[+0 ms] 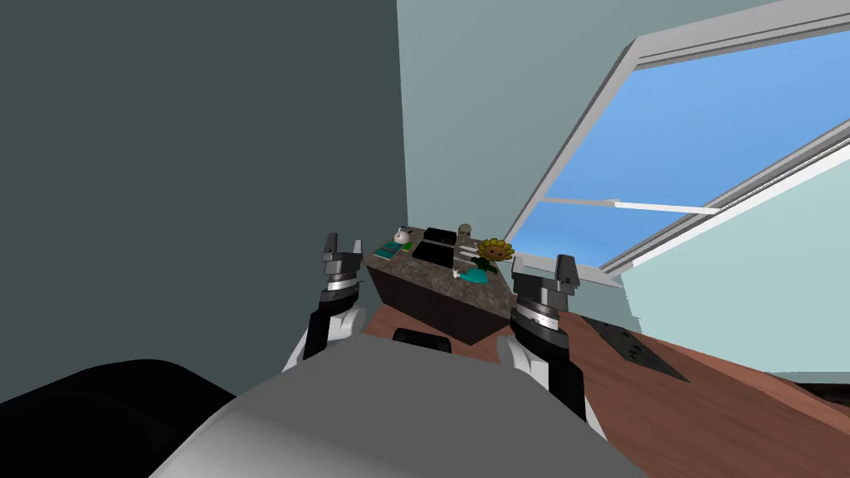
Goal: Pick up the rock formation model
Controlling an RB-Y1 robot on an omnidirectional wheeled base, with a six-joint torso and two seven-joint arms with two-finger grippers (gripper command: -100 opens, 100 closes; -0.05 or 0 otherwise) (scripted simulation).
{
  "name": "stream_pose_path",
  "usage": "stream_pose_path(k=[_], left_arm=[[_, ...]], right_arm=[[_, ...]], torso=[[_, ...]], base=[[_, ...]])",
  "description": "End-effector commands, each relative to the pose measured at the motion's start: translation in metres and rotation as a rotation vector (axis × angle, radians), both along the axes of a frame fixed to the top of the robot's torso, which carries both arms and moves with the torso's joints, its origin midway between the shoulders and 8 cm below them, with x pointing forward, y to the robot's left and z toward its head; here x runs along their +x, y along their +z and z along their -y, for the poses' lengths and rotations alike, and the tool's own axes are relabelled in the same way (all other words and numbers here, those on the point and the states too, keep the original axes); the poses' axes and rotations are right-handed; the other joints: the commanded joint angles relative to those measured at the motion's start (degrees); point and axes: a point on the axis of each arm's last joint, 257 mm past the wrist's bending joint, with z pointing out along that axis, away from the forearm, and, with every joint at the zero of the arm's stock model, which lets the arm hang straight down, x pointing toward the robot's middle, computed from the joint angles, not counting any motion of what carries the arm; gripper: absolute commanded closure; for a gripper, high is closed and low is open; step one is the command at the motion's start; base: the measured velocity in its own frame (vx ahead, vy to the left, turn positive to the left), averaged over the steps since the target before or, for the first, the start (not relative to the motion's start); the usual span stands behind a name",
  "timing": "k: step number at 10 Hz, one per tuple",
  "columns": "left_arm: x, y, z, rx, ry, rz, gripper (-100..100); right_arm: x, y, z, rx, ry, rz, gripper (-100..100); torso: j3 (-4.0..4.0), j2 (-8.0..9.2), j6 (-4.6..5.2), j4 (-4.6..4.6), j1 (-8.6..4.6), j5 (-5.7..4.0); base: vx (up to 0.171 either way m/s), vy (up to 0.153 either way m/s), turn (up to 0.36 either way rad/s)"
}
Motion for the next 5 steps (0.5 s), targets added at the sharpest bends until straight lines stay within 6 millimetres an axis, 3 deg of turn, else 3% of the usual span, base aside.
stream_pose_path(k=[1, 5], left_arm=[[0.011, -0.005, 0.000, -0.004, -0.032, -0.028, -100], [0.035, -0.017, 0.000, -0.029, -0.093, -0.089, -100]], right_arm=[[0.000, 0.000, 0.000, 0.000, 0.000, 0.000, 0], [0.000, 0.000, 0.000, 0.000, 0.000, 0.000, 0]], torso=[[0.00, 0.00, 0.00, 0.00, 0.00, 0.00], [0.11, 0.19, 0.01, 0.04, 0.25, 0.05]], base=[[-0.022, 0.026, -0.070], [-0.048, 0.049, -0.079]])
